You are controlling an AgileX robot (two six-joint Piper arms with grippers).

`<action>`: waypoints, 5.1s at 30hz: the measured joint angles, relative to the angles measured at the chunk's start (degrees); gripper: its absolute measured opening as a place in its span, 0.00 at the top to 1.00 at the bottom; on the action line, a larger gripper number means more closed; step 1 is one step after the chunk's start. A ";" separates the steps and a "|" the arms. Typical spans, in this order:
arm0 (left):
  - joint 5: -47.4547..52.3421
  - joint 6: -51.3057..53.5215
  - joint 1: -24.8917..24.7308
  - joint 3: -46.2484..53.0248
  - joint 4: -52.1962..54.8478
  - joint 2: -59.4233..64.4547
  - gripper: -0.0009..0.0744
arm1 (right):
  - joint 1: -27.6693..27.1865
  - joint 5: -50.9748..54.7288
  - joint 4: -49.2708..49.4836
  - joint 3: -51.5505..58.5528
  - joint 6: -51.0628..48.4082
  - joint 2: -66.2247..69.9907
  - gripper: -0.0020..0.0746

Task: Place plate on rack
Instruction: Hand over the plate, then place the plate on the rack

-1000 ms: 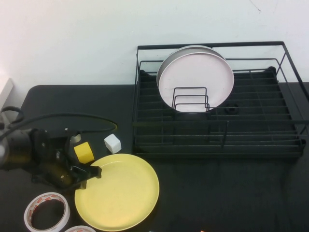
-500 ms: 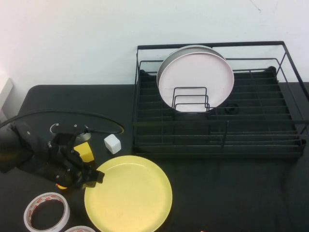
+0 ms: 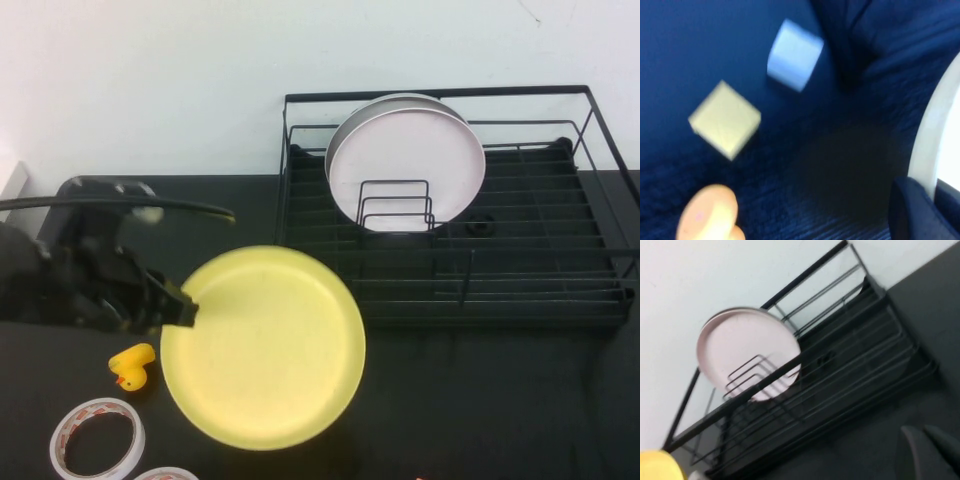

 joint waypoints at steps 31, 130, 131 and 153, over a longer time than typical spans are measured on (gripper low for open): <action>-20.91 5.68 -36.12 3.81 1.05 -16.30 0.99 | 0.00 43.61 22.08 -49.71 -62.50 52.20 0.30; -30.94 34.42 -29.57 27.81 -58.44 -45.74 0.99 | 5.88 33.20 33.21 -101.60 -116.19 119.07 0.81; -30.83 34.42 -29.57 27.81 -58.44 -45.74 0.99 | 5.99 33.10 34.20 -101.60 -117.17 119.19 0.81; -30.81 34.55 -29.57 27.81 -58.25 -45.74 0.99 | 10.15 25.46 34.95 -101.71 -119.68 120.49 0.81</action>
